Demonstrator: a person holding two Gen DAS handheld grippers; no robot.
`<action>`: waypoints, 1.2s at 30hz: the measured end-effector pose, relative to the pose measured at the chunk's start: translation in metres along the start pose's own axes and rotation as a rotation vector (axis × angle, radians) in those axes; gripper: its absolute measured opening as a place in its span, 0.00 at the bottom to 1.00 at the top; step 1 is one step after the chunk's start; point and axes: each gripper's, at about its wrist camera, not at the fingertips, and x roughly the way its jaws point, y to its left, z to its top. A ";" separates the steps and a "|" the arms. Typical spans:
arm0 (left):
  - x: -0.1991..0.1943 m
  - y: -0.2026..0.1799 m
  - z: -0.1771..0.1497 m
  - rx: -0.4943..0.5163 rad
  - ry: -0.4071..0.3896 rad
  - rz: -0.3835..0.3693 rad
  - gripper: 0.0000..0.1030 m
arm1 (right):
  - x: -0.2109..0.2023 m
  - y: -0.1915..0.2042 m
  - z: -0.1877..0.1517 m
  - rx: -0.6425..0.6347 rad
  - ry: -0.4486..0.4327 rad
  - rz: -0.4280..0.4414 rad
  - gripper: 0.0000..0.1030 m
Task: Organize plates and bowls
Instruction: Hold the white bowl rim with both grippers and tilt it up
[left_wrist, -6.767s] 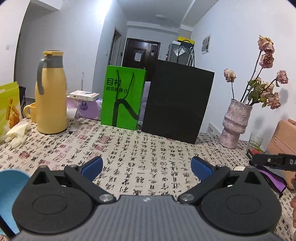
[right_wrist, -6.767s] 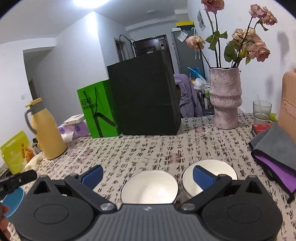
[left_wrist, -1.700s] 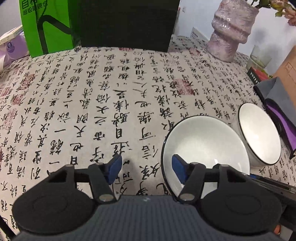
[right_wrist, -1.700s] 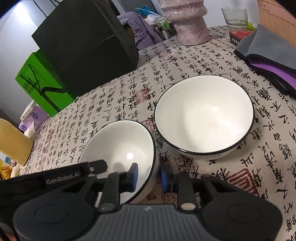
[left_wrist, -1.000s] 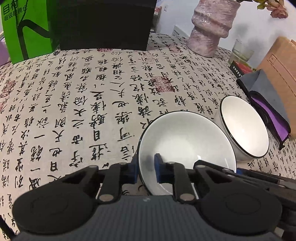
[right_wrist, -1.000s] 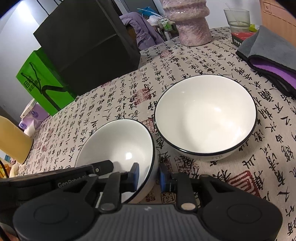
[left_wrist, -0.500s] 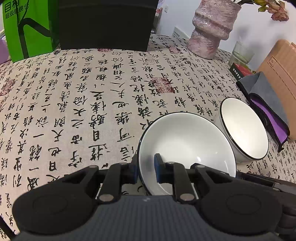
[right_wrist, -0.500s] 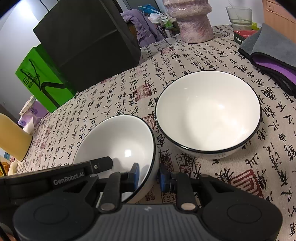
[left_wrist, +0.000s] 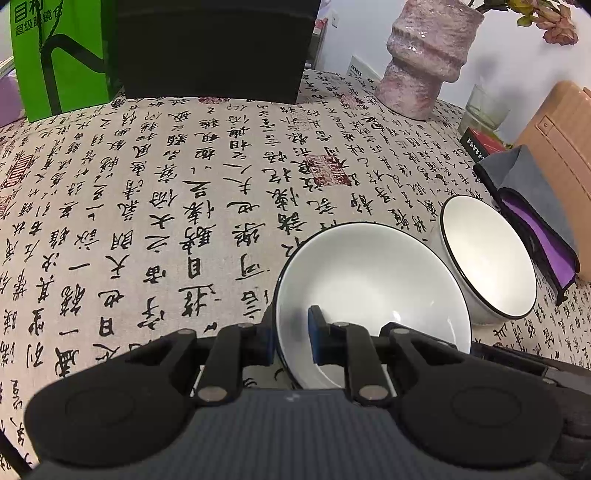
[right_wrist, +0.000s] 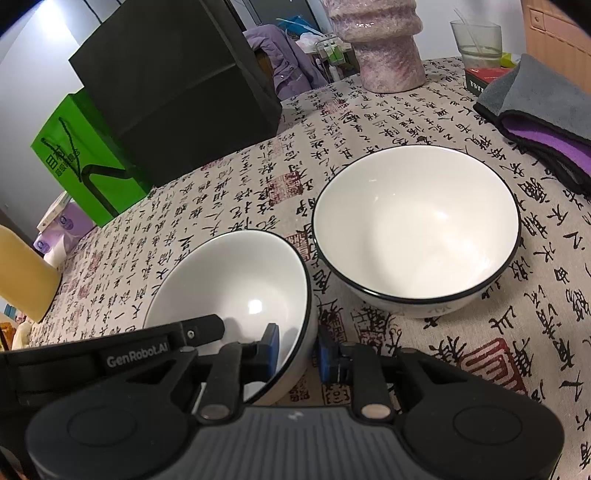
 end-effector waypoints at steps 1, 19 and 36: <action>0.000 0.000 0.000 0.000 -0.001 0.002 0.17 | 0.000 0.000 0.000 0.003 -0.001 0.000 0.19; -0.009 -0.003 -0.004 -0.009 -0.015 0.031 0.17 | -0.003 0.003 -0.004 0.023 -0.013 0.001 0.18; -0.033 -0.007 -0.011 -0.013 -0.053 0.039 0.17 | -0.023 0.010 -0.011 0.017 -0.047 0.017 0.17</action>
